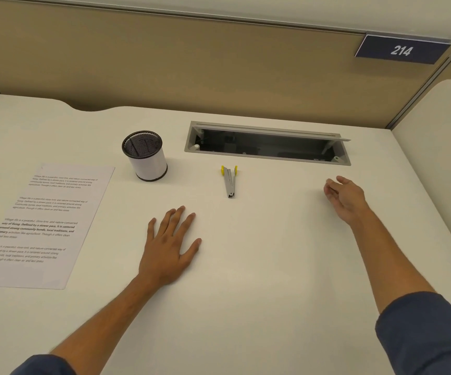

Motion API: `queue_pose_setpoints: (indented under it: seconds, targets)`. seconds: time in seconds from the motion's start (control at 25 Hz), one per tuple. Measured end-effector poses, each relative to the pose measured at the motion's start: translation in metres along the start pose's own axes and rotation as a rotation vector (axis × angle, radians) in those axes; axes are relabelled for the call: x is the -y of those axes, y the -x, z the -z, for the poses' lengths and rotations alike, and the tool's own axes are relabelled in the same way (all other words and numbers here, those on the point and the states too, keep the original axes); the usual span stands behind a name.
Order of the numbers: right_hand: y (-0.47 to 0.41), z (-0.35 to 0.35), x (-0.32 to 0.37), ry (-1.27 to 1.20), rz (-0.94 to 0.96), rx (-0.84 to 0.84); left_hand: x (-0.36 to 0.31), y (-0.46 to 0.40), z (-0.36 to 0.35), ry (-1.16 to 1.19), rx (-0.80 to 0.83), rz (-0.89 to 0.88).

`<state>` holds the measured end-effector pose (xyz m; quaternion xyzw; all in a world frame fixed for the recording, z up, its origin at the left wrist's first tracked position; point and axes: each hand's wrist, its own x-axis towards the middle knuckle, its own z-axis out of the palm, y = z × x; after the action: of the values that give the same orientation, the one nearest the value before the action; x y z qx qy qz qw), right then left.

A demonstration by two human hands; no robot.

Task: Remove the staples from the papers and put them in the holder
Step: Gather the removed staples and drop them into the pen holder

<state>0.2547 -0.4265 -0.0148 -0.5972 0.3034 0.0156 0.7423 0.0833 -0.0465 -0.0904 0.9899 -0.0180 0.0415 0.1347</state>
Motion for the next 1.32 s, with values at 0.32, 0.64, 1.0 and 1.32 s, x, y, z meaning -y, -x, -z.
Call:
queue_pose_setpoints:
  seconds: [0.32, 0.64, 1.0, 1.32]
  targets:
    - [0.069, -0.137, 0.005, -0.449, -0.107, 0.528, 0.000, -0.001, 0.000, 0.020, -0.001, -0.004]
    - [0.122, -0.313, -0.012, -0.068, -0.051, 0.733, 0.000, -0.001, 0.000, 0.014, 0.012, 0.011]
    - [0.112, -0.367, -0.040, 0.838, 0.772, 0.570, 0.002, -0.003, -0.003, 0.040, 0.003, 0.002]
    - [0.118, -0.368, -0.040, 1.164, 1.045, 0.581, 0.002, -0.002, -0.004, 0.040, 0.013, 0.009]
